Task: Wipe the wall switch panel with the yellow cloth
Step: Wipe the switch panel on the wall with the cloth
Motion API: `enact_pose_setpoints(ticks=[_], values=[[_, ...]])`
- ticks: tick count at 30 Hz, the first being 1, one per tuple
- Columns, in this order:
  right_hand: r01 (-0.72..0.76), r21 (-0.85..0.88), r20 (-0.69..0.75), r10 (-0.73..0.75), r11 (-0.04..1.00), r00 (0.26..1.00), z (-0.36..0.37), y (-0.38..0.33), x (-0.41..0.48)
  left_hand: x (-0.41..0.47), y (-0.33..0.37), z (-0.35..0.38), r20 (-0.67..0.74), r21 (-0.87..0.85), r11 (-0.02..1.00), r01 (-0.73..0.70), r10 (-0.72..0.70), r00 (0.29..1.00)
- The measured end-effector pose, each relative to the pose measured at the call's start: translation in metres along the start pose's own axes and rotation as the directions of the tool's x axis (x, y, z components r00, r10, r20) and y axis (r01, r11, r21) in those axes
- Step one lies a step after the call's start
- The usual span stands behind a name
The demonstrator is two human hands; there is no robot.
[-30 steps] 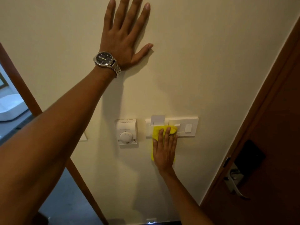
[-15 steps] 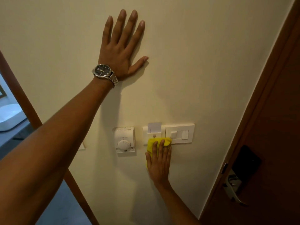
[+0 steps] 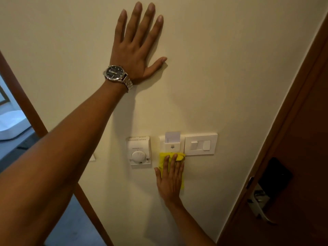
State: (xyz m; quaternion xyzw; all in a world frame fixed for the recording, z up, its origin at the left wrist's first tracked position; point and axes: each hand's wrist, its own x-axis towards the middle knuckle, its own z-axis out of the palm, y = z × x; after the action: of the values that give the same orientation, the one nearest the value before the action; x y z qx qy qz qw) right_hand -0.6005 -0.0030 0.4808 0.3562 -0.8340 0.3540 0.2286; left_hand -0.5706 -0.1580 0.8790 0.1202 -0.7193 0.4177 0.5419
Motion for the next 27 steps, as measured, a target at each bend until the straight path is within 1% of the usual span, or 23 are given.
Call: enact_pose_setpoints(ticks=[2,5,9,12,14,17,20,22,27], values=[[0.014,0.053,-0.069,-0.01,0.999,0.998,0.002,-0.009,0.009,-0.002,0.001,0.001,-0.006,-0.003,1.0,-0.003,0.003,1.0],[0.045,0.117,-0.166,-0.025,0.992,0.986,0.004,-0.011,0.037,-0.003,0.002,0.001,-0.004,-0.019,0.999,0.034,-0.034,0.999],[0.118,0.013,-0.219,-0.113,0.993,0.969,0.015,0.009,0.027,-0.002,0.004,-0.001,0.019,-0.029,0.998,0.06,-0.059,0.998],[0.142,-0.024,-0.181,-0.144,0.99,0.973,0.016,0.02,0.009,0.0,0.002,-0.005,0.008,-0.016,0.999,0.04,-0.04,0.999],[0.115,0.001,-0.188,-0.112,0.993,0.976,0.014,0.014,0.015,0.0,0.002,-0.007,0.006,-0.013,1.0,0.028,-0.028,1.0],[0.058,0.11,-0.221,-0.033,0.992,0.975,0.008,-0.004,0.036,-0.004,0.005,-0.003,0.002,-0.019,0.999,0.026,-0.026,1.0],[0.052,0.085,-0.25,-0.029,0.995,0.968,0.005,-0.006,0.049,-0.003,0.005,-0.001,-0.01,-0.028,0.999,0.047,-0.047,0.999],[0.065,0.034,-0.22,-0.056,0.997,0.974,0.005,0.001,0.04,-0.003,0.003,0.0,-0.015,-0.024,0.999,0.047,-0.048,0.999],[0.053,0.024,-0.093,-0.051,0.998,0.994,-0.003,0.016,0.012,0.002,0.001,-0.003,0.004,-0.027,1.0,0.011,-0.011,1.0]])
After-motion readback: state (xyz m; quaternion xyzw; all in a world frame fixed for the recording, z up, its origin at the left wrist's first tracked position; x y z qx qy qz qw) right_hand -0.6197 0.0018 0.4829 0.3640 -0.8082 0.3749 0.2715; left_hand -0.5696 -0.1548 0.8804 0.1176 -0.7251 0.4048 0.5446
